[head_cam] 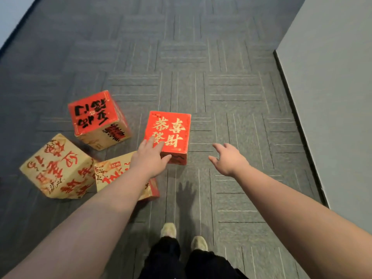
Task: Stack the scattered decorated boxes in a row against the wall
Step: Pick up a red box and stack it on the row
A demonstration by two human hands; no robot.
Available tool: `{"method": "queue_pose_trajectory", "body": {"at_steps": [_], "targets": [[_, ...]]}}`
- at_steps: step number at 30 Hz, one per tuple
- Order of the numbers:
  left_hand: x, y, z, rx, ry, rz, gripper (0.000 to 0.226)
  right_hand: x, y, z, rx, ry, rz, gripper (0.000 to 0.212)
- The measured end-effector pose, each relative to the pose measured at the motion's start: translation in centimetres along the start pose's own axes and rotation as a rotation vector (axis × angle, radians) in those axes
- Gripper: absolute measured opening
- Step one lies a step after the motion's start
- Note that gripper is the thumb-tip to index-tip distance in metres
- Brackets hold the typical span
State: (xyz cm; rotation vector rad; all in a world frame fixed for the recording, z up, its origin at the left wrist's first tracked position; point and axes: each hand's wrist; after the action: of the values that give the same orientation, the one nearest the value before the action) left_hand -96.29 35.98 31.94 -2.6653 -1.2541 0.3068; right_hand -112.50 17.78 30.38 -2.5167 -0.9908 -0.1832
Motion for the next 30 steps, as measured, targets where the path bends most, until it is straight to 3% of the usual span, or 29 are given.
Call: {"method": "queue_pose_trajectory", "body": {"at_steps": [16, 24, 30], "targets": [[8.6, 26.4, 13.7, 0.213, 0.022, -0.004, 0.079, 5.3, 25.6, 12.8, 0.139, -0.002, 0.164, 0.074], [11.9, 32.6, 21.3, 0.214, 0.014, 0.044, 0.081, 7.4, 33.5, 20.1, 0.172, 0.011, 0.178, 0.079], [13.7, 35.2, 25.5, 0.282, 0.037, 0.005, 0.101, 7.4, 36.5, 24.2, 0.203, 0.012, 0.218, 0.090]]}}
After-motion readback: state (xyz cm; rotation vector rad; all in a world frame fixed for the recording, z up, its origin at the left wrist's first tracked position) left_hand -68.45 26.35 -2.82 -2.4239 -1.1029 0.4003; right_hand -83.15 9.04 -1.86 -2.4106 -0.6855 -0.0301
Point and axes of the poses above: each hand's wrist, its own y-axis towards the middle knuckle, its own z-axis out of the palm, x = y × z, and after that the axes turned 14 degrees about -x, right-handed
